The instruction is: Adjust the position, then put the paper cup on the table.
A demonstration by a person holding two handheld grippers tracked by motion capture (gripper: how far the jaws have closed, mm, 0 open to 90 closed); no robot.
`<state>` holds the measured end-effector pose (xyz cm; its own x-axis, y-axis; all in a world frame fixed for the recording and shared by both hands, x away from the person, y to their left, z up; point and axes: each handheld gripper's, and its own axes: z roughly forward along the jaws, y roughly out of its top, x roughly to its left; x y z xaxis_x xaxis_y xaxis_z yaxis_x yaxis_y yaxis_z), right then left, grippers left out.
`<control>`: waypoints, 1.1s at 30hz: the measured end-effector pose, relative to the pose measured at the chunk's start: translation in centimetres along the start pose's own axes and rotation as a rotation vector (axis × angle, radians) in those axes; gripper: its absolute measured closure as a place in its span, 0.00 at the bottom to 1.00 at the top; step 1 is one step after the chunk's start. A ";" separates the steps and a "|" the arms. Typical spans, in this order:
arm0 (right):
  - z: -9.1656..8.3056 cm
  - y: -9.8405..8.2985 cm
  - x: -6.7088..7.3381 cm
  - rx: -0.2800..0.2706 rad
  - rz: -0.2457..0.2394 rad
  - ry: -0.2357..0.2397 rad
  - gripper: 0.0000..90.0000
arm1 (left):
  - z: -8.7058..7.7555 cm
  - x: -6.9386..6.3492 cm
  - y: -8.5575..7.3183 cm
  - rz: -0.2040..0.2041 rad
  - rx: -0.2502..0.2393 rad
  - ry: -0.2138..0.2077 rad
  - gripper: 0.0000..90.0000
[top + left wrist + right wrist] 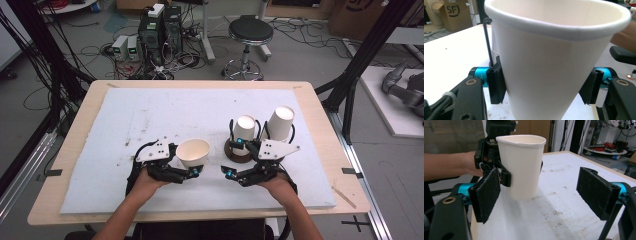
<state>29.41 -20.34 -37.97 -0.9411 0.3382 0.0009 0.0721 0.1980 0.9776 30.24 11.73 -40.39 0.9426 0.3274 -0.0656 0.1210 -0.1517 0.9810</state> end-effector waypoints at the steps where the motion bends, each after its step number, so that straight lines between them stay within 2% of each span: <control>1: 0.0 0.0 -0.1 0.000 0.001 0.000 0.22 | -0.1 0.1 0.0 -0.004 -0.005 0.005 0.39; 6: 0.0 -0.1 -0.4 0.010 0.004 -0.019 0.22 | -0.6 0.6 -0.1 -0.028 -0.024 0.044 0.39; 16: -0.6 -0.2 -0.4 0.026 -0.004 -0.042 0.22 | -1.3 1.1 0.0 -0.045 -0.046 0.078 0.39; 21: -0.9 -0.4 -0.4 0.034 -0.003 -0.047 0.22 | -1.9 1.8 0.0 -0.060 -0.065 0.119 0.39; 25: -1.5 -0.6 -0.3 0.042 -0.011 -0.059 0.22 | -2.6 2.2 0.1 -0.050 -0.090 0.182 0.39; 33: -3.7 -1.7 0.0 0.041 0.005 -0.089 0.22 | -5.5 4.1 0.4 -0.076 -0.166 0.325 0.39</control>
<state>28.04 -24.12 -38.81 -0.9078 0.4191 -0.0147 0.0918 0.2329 0.9681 32.42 18.13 -39.25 0.7819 0.6147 -0.1043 0.1100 0.0287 0.9935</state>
